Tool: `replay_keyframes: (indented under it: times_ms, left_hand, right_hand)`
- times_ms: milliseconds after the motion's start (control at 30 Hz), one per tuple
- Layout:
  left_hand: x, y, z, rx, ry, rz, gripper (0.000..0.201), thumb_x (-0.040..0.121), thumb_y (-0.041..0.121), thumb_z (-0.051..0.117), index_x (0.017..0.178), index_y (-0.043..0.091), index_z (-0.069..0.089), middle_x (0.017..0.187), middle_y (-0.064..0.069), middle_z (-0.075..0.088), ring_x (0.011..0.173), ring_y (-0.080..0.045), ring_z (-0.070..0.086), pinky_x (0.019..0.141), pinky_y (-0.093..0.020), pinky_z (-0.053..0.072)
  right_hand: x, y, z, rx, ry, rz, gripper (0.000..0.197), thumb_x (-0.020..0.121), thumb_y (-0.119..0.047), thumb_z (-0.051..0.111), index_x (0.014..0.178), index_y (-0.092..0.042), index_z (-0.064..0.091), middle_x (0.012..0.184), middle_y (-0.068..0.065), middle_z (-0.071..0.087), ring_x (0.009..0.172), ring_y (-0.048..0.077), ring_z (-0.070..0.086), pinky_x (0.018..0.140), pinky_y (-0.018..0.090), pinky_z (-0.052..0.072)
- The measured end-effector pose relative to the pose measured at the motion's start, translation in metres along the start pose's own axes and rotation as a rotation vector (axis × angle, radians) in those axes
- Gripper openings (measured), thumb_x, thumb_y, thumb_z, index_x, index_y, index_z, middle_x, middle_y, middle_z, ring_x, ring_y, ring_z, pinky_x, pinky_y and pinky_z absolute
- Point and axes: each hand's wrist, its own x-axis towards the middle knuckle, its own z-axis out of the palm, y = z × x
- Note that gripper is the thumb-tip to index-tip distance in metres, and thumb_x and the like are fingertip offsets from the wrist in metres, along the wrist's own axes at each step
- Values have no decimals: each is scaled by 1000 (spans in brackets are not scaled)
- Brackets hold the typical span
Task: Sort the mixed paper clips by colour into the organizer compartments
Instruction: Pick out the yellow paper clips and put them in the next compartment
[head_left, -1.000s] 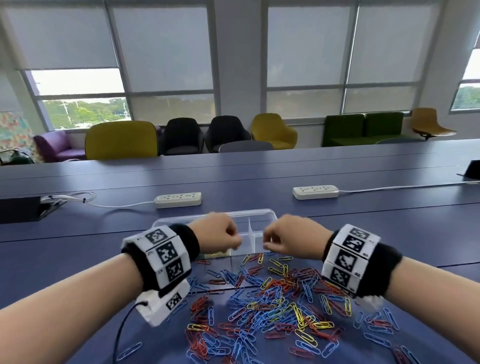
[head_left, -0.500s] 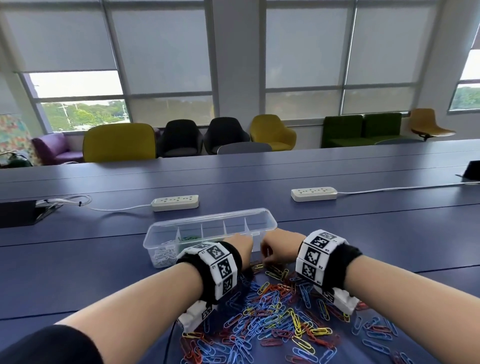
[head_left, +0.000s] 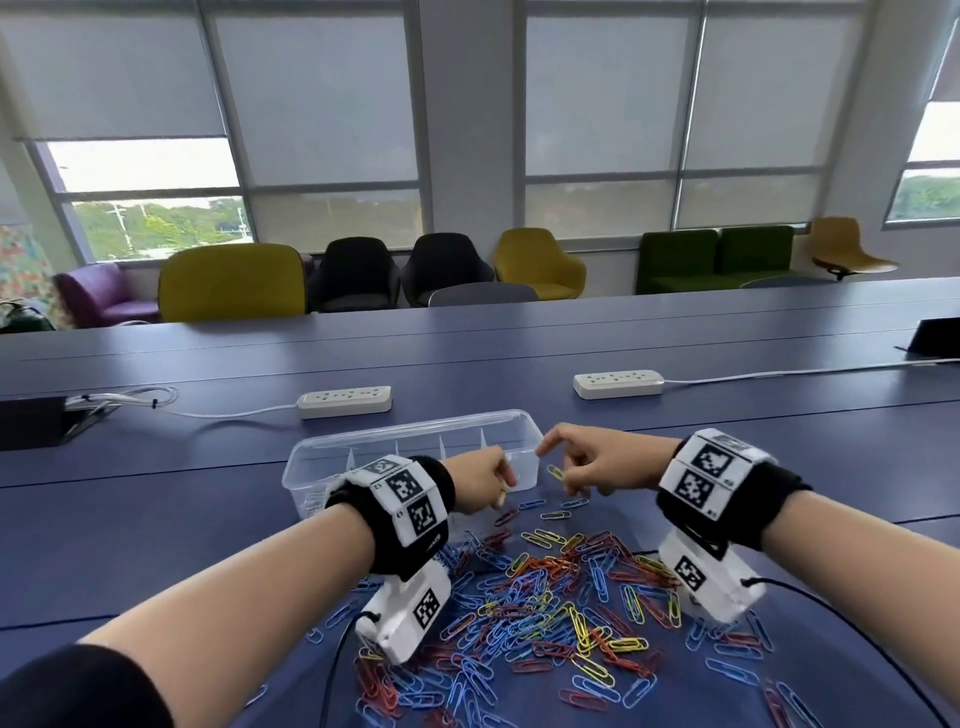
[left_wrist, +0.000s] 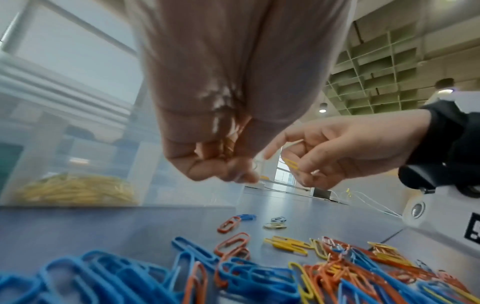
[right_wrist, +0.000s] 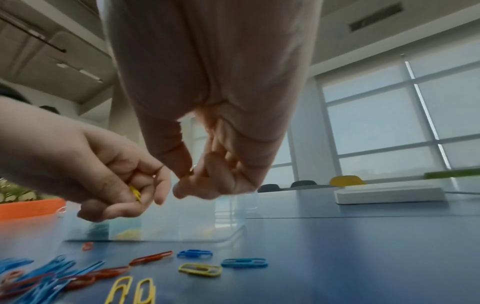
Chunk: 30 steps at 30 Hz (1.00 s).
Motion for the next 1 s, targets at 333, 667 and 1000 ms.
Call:
replay_keyframes:
  times_ms: [333, 667, 1000]
  left_hand:
    - [17, 27, 28, 100, -112, 0, 20, 97, 9, 32, 82, 9, 46, 79, -10, 42, 80, -21, 39, 65, -25, 34]
    - [22, 15, 26, 373, -96, 137, 36, 85, 23, 65, 118, 10, 58, 119, -10, 59, 109, -25, 55, 81, -27, 41]
    - [28, 15, 29, 466, -211, 99, 26, 94, 28, 52, 87, 5, 62, 78, -7, 53, 72, -20, 46, 52, -23, 32]
  right_hand:
    - [-1, 25, 13, -103, -27, 171, 7, 99, -18, 35, 98, -14, 42, 74, -4, 38, 58, 7, 33, 47, 16, 31]
    - [22, 32, 18, -288, -62, 29, 20, 77, -33, 74, 91, -23, 65, 77, -13, 52, 67, 2, 47, 59, 18, 33]
    - [14, 36, 20, -155, -158, 61, 20, 76, -30, 76, 67, -25, 59, 67, -10, 61, 61, 0, 54, 62, 12, 44]
